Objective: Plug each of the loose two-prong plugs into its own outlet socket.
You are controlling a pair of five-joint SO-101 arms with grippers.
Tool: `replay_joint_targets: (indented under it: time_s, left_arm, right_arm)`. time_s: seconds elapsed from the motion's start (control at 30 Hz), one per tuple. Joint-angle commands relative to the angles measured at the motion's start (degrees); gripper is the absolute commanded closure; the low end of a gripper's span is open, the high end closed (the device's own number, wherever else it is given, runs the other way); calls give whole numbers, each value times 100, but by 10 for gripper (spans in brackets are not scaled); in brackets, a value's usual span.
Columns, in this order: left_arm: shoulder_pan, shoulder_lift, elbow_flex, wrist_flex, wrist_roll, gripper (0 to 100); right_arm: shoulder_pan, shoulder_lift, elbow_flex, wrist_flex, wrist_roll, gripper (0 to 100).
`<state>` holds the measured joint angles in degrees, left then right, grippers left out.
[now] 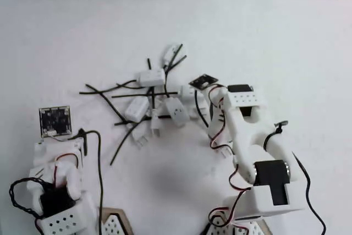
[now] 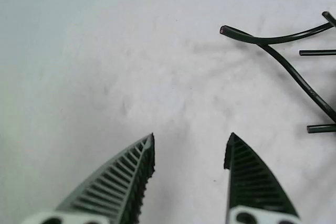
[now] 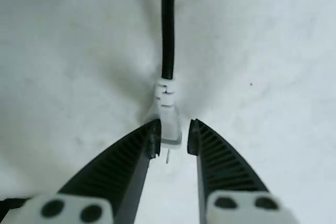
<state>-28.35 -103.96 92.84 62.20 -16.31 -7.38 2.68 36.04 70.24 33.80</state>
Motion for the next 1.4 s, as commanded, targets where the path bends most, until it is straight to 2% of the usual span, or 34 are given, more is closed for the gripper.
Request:
replay_joint_targets:
  time_s: [0.0,0.3,0.63,0.87,1.37]
  left_arm:
    - [-31,-66,-53,-132,-9,778]
    - [-31,-66,-53,-132,-9,778]
    - [-31,-66,-53,-132,-9,778]
    - [-31,-66,-44,-132,-9,778]
    - [-31,-66,-44,-132,-9,778]
  right_arm:
    - [-145,48,0,207,-26,903]
    - [-409,48,0,549,-158,878]
    - [-400,-4,-26,549,-141,981]
    - [-400,-4,-35,567,-141,922]
    - [-400,40,-334,936,-141,922]
